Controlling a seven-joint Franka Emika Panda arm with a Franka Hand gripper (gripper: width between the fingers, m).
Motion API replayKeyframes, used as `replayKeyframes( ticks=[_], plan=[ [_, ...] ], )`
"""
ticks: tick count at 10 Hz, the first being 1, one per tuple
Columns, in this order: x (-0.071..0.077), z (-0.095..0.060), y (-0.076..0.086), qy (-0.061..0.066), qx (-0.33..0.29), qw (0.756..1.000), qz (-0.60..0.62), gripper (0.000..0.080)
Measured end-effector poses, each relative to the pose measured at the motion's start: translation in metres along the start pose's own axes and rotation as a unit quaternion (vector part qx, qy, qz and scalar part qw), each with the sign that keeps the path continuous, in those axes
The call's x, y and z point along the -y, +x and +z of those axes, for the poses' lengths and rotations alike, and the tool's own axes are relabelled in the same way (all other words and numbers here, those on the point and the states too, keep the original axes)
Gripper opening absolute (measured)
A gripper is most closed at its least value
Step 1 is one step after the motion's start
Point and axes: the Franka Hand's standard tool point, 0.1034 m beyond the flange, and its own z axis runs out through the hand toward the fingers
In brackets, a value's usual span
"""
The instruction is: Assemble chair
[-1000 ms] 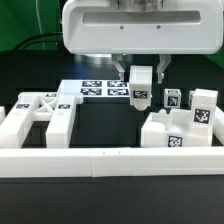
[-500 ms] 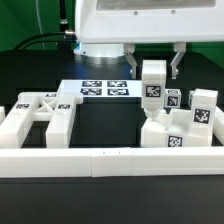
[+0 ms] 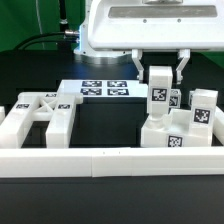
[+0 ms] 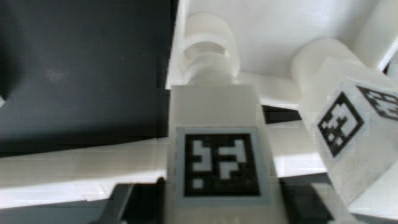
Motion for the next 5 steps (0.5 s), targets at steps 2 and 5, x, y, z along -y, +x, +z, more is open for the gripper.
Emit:
replayKeyframes(
  ticks=[2, 5],
  plan=[
    [-0.0011, 0.0040, -0.0034, -0.002, 0.002, 1.000, -0.001, 0.0285],
    [-0.0023, 0.0117, -0.0068, -0.006, 0.002, 1.000, -0.003, 0.0285]
  ],
)
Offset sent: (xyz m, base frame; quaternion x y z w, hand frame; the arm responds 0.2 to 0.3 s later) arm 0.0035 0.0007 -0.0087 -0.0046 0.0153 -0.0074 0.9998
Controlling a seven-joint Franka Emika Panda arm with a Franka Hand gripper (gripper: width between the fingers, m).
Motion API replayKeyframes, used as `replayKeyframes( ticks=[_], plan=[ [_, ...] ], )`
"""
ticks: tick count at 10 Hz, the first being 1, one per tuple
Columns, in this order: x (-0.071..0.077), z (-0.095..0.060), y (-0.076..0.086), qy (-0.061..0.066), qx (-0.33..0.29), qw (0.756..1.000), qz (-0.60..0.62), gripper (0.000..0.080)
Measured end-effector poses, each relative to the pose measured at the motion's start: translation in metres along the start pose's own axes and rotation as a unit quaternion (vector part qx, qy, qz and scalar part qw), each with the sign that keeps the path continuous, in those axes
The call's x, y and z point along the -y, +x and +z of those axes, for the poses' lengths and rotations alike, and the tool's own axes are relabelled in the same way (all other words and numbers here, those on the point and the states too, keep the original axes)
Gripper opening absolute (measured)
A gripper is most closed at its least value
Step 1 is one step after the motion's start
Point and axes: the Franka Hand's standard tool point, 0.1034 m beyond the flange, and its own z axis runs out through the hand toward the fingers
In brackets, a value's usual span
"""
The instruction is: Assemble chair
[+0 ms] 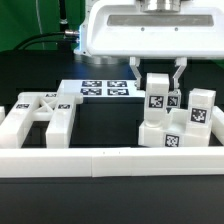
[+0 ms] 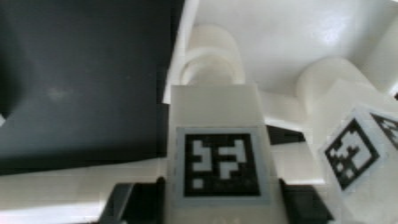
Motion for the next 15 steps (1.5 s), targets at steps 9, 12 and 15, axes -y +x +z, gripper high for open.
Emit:
replayKeyframes(
  ticks=[9, 12, 15],
  plan=[
    [-0.003, 0.000, 0.006, -0.001, -0.018, 1.000, -0.005, 0.0614],
    [-0.004, -0.008, 0.015, 0.002, -0.013, 1.000, -0.004, 0.0648],
    [-0.003, -0.010, 0.024, 0.004, -0.009, 1.000, -0.001, 0.0649]
  ],
)
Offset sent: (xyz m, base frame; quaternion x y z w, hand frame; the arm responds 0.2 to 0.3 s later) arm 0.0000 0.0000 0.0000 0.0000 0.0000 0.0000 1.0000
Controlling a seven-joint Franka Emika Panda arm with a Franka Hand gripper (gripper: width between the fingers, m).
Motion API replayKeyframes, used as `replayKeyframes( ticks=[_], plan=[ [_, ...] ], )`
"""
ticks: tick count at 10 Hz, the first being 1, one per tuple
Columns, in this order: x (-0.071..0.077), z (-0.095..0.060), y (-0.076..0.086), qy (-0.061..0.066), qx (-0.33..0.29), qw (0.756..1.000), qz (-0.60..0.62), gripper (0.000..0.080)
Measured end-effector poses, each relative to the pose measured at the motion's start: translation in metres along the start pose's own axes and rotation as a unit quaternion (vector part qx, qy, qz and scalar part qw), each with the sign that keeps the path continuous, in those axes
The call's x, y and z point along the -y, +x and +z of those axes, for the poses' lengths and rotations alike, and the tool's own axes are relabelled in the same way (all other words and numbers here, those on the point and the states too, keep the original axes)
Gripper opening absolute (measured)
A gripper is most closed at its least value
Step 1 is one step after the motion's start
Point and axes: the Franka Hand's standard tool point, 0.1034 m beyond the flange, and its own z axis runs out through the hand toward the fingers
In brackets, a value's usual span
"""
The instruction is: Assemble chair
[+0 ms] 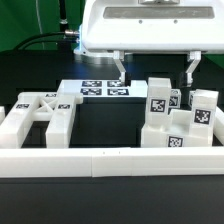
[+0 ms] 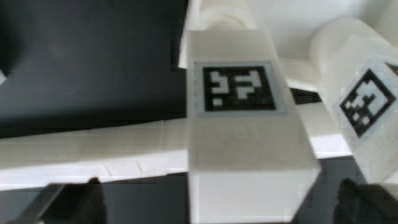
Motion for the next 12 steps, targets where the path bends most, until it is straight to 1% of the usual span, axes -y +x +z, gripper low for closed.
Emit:
replayKeyframes(
  ticks=[1, 2, 3, 4, 5, 6, 7, 8, 9, 10, 12],
  plan=[
    [0.000, 0.001, -0.001, 0.000, 0.002, 1.000, 0.000, 0.0649],
    [0.001, 0.002, -0.004, 0.000, 0.017, 1.000, 0.000, 0.0649],
    [0.001, 0.002, -0.003, 0.001, 0.016, 1.000, 0.000, 0.0649],
    [-0.001, 0.006, -0.012, 0.000, 0.052, 0.999, 0.003, 0.0649],
    [-0.005, 0.007, -0.016, 0.002, 0.105, 0.994, 0.009, 0.0649],
    [-0.005, 0.006, -0.013, 0.003, 0.125, 0.992, 0.011, 0.0649],
    [-0.005, 0.005, -0.020, 0.005, 0.175, 0.985, 0.014, 0.0649],
    [-0.006, 0.005, -0.018, 0.007, 0.212, 0.977, 0.016, 0.0649],
    [-0.005, 0.007, -0.013, 0.007, 0.220, 0.975, 0.017, 0.0649],
    [-0.004, 0.008, -0.011, 0.007, 0.214, 0.977, 0.016, 0.0649],
    [-0.001, 0.009, -0.012, 0.008, 0.215, 0.977, 0.013, 0.0389]
  ],
)
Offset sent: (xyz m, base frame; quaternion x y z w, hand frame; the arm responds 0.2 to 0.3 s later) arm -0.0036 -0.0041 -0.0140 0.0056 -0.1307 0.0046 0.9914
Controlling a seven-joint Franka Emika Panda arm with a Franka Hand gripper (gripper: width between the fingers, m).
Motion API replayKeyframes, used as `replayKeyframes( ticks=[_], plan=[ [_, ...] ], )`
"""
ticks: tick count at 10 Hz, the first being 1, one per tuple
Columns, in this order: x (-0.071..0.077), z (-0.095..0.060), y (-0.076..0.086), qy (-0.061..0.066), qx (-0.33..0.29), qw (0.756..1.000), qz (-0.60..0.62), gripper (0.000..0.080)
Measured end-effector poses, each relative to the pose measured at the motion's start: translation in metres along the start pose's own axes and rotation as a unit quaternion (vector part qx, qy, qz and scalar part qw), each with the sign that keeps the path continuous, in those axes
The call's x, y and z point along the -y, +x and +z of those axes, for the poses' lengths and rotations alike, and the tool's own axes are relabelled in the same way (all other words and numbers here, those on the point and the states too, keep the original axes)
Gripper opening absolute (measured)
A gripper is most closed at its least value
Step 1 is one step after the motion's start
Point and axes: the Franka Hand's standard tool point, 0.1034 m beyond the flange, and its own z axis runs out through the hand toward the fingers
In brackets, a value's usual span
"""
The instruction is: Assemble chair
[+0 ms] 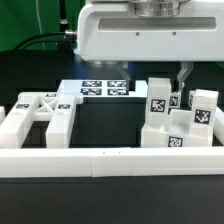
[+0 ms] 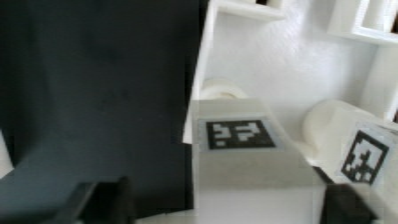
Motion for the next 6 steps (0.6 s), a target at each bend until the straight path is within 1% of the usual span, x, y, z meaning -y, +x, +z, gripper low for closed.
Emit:
replayKeyframes(
  ticks=[1, 2, 5, 6],
  plan=[
    [0.0005, -0.0002, 0.0024, -0.001, -0.006, 1.000, -0.006, 0.0389],
    [0.0003, -0.0002, 0.0026, -0.001, -0.006, 1.000, -0.005, 0.0285],
    [0.0003, -0.0002, 0.0026, 0.000, -0.007, 1.000, 0.011, 0.0285],
    [0.0006, -0.0002, 0.0027, 0.000, -0.007, 0.999, 0.044, 0.0285]
  ],
)
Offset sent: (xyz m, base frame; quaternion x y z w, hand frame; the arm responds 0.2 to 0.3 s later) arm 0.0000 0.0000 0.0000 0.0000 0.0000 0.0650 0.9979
